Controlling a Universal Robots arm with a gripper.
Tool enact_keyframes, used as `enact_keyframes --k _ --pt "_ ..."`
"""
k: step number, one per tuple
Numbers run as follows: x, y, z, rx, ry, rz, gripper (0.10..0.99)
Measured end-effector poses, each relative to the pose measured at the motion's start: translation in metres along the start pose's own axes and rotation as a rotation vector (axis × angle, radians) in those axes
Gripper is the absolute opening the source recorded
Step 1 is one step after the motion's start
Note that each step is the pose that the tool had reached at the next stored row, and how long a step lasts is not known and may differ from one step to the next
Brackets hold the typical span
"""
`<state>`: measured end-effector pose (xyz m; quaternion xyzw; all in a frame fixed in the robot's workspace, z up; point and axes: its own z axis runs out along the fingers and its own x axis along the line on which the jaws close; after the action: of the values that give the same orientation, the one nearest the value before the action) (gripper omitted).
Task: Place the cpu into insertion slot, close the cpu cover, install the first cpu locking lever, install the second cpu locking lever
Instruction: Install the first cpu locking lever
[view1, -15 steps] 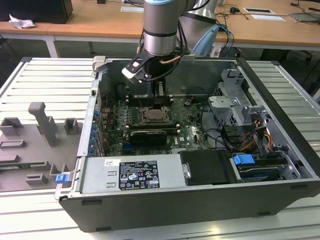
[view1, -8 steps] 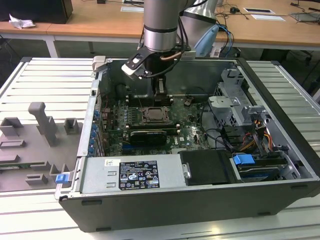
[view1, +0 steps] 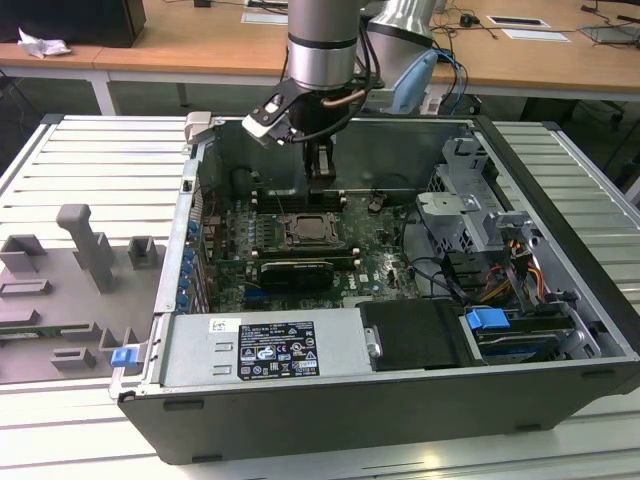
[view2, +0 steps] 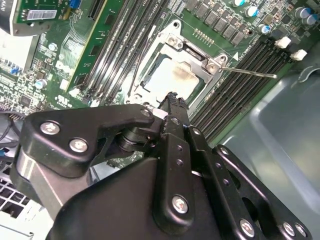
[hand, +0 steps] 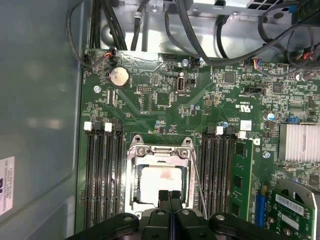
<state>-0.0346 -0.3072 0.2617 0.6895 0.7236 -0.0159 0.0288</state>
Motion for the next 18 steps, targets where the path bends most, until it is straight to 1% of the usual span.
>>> enact_keyframes --k 4,8,9,13,18 --pt "-0.0003 0.0001 -0.0053 0.000 0.0000 0.000 0.106" --pt "-0.0008 0.0002 -0.0129 0.000 0.0000 0.000 0.106" --pt "-0.0008 0.0003 -0.0131 -0.001 0.0003 -0.009 0.106" --pt "-0.0008 0.0003 -0.0131 -0.005 0.0012 -0.082 0.106" --pt "-0.0008 0.0002 -0.0126 -0.012 0.0030 -0.187 0.106"
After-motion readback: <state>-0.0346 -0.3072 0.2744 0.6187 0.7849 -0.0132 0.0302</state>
